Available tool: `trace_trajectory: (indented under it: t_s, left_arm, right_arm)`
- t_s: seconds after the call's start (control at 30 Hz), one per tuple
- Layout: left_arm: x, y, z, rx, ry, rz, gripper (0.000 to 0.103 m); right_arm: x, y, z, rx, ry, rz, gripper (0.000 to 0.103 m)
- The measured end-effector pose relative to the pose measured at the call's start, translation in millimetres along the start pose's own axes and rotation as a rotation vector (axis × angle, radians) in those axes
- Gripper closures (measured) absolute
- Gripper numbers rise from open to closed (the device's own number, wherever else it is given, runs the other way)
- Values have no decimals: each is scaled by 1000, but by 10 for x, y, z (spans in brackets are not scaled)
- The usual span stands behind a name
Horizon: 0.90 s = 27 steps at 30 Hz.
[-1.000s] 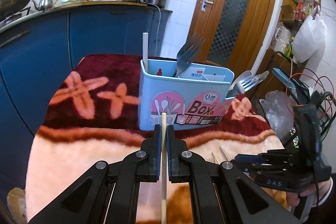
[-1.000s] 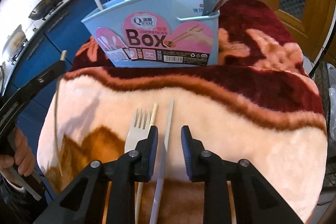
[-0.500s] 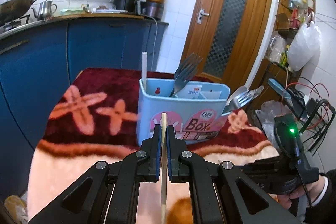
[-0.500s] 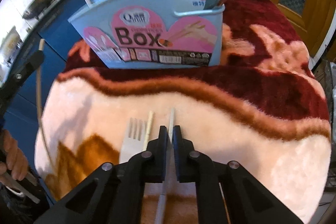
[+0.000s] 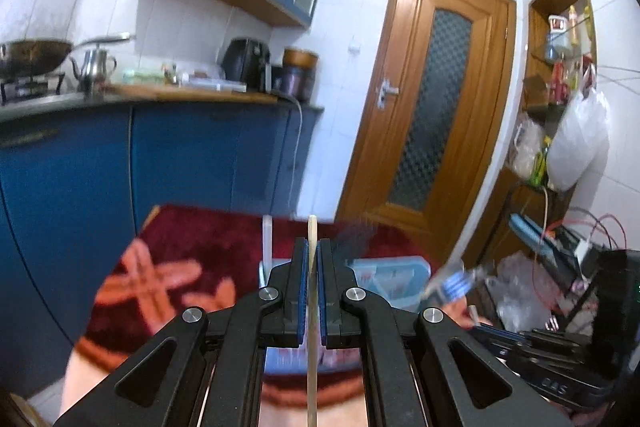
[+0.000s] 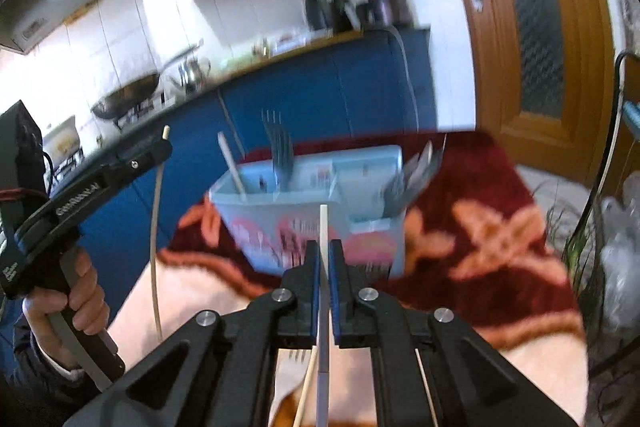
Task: Organize utensils
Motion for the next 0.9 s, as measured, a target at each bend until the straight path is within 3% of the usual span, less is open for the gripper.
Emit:
trace_trajectory:
  t_s: [0.23, 0.6, 0.9]
  left_arm:
    - [342, 193, 100, 47, 16, -85, 99]
    - [904, 310, 100, 68, 41, -267, 99]
    - [884, 599, 135, 109, 78, -325, 99]
  right_arm:
    - [476, -85, -4, -9, 21, -181, 97]
    - [1070, 160, -29, -53, 22, -325, 97]
    - [1351, 395, -82, -154, 14, -437, 97]
Point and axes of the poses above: each gripper's, at about its wrist camera, not at the fingertips, and y roughly the way its jaws point, z to its left, x to its top, the point moved 8 cm from there along y, roughly the way its jaws point, and after that the axes turned 10 degrees about -x, right-handed, at the moved point
